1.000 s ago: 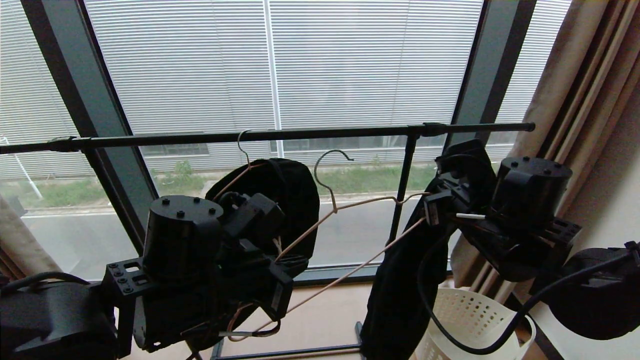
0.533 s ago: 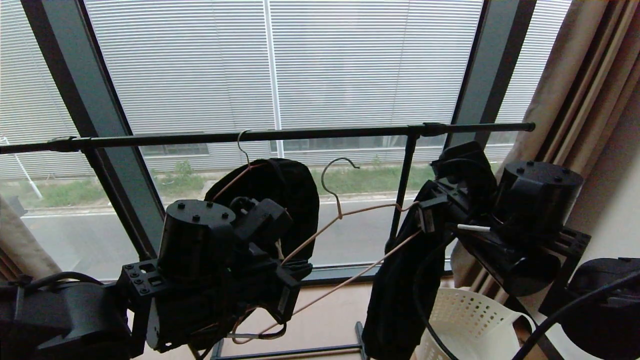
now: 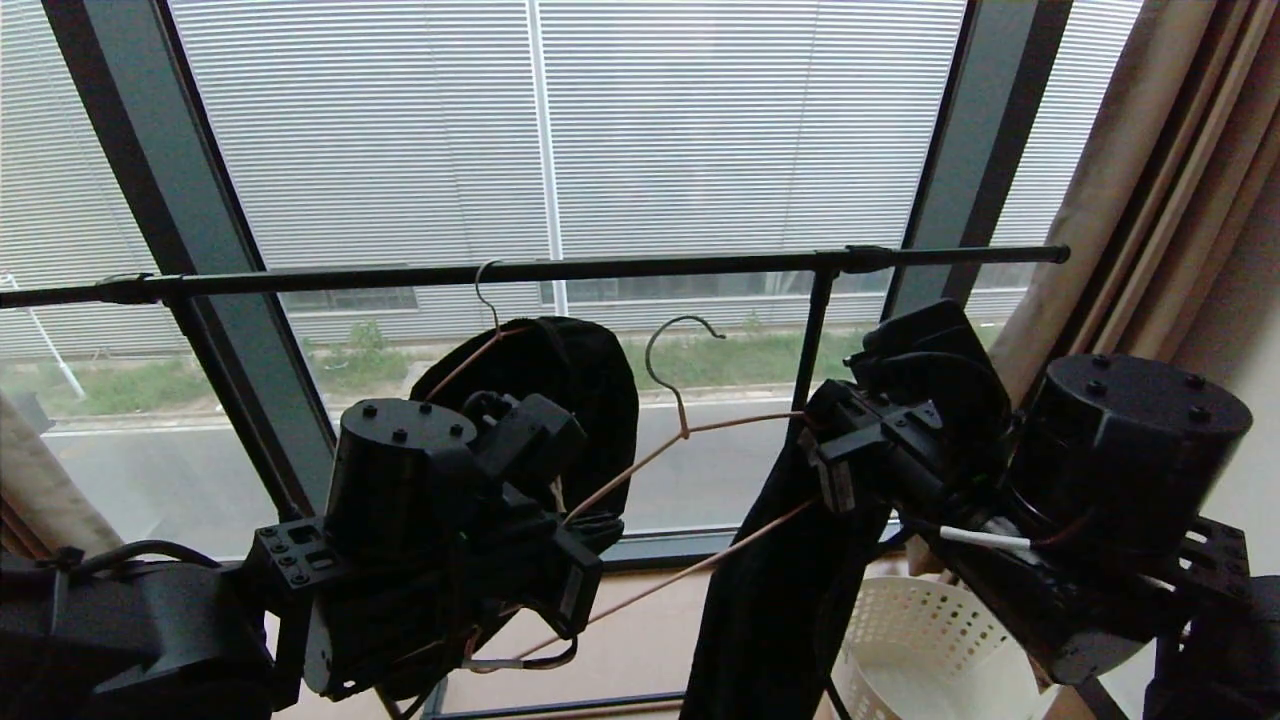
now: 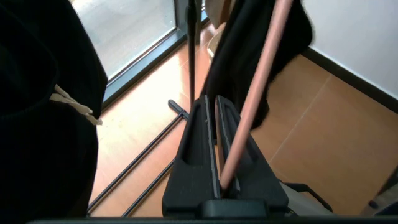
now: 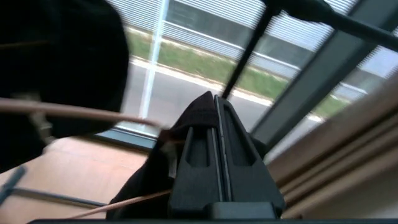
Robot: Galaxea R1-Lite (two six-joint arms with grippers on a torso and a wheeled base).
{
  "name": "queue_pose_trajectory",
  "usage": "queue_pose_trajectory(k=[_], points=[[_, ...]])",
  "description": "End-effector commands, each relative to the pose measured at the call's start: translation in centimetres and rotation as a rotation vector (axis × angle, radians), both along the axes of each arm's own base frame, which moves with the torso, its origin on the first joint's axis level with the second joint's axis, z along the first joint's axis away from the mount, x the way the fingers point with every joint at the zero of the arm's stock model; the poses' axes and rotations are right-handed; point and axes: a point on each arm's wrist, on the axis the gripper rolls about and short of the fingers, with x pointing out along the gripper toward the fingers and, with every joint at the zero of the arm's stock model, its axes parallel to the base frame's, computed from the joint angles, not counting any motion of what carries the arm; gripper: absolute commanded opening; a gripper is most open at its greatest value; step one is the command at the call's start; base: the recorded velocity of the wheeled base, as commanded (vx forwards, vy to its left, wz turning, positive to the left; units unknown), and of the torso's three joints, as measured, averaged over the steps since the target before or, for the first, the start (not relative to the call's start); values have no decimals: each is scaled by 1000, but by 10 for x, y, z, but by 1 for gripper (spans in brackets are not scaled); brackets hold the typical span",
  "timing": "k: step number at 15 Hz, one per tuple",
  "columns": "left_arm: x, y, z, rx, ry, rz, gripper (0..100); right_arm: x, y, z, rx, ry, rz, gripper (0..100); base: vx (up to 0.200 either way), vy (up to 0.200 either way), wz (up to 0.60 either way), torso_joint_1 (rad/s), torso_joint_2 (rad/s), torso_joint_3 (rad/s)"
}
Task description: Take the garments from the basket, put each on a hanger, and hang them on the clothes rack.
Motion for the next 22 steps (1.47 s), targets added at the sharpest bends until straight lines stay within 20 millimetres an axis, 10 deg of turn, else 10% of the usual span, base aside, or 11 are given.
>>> queue_pose_trajectory(k=[1, 11, 18, 19, 22], points=[[3, -3, -5, 2, 0, 1, 0, -14, 5, 8, 17, -17, 43, 0, 0, 0, 0, 0, 0, 0], [7, -6, -12, 5, 2, 13, 0, -65, 54, -1, 3, -4, 266, 0, 0, 0, 0, 0, 0, 0], [5, -7, -14, 10, 10, 9, 0, -63, 59, 3, 51, -12, 236, 0, 0, 0, 0, 0, 0, 0], [5, -6, -15, 8, 8, 9, 0, -63, 58, 4, 56, -17, 233, 100, 0, 0, 0, 0, 0, 0], [4, -6, -14, -12, -16, 9, 0, -52, 50, 7, 63, -24, 184, 100, 0, 0, 0, 0, 0, 0]])
